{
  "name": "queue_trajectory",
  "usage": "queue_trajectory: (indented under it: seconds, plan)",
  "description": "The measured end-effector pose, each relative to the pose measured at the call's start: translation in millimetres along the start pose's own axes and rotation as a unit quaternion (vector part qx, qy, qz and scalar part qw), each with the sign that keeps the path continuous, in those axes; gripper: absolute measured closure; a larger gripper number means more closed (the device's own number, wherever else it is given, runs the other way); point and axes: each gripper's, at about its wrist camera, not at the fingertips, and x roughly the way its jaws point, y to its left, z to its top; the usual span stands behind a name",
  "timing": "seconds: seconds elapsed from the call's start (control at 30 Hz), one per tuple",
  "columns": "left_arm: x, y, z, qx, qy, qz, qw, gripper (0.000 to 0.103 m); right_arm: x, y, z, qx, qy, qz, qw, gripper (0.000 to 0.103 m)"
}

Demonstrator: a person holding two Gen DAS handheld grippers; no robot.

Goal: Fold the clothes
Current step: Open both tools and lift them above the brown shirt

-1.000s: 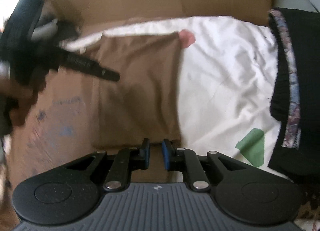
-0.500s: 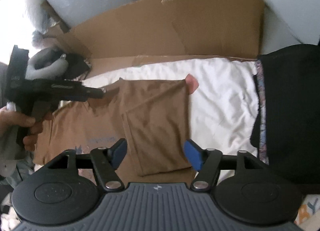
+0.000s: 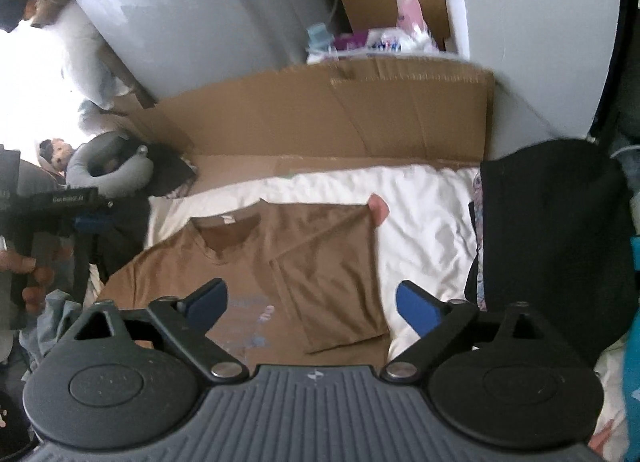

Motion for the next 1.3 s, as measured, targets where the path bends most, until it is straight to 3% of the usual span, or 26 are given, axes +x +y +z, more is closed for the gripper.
queue_trajectory:
  seconds: [0.27, 0.47, 0.7, 0.87, 1.3]
  plan:
    - [-62, 47, -32, -0.054, -0.016, 0.004, 0.9984, 0.001, -54, 18, -1, 0.023, -0.001, -0.025, 0.999, 0.002]
    - [-92, 77, -57, -0.072, -0.020, -0.009, 0.9972, 0.001, -89, 43, -16, 0.000, -0.013, -0.030, 0.999, 0.000]
    - [-116, 107, -79, -0.085, -0.026, -0.026, 0.9957, 0.001, -110, 79, -33, -0.037, 0.005, -0.031, 0.999, 0.000]
    - [-125, 129, -99, -0.081, -0.026, -0.044, 0.9954, 0.001, -112, 95, -40, -0.040, 0.019, -0.040, 0.998, 0.000]
    - [-136, 189, -151, -0.107, -0.014, -0.030, 0.9937, 0.001, -67, 127, -78, -0.017, 0.097, -0.008, 0.995, 0.000]
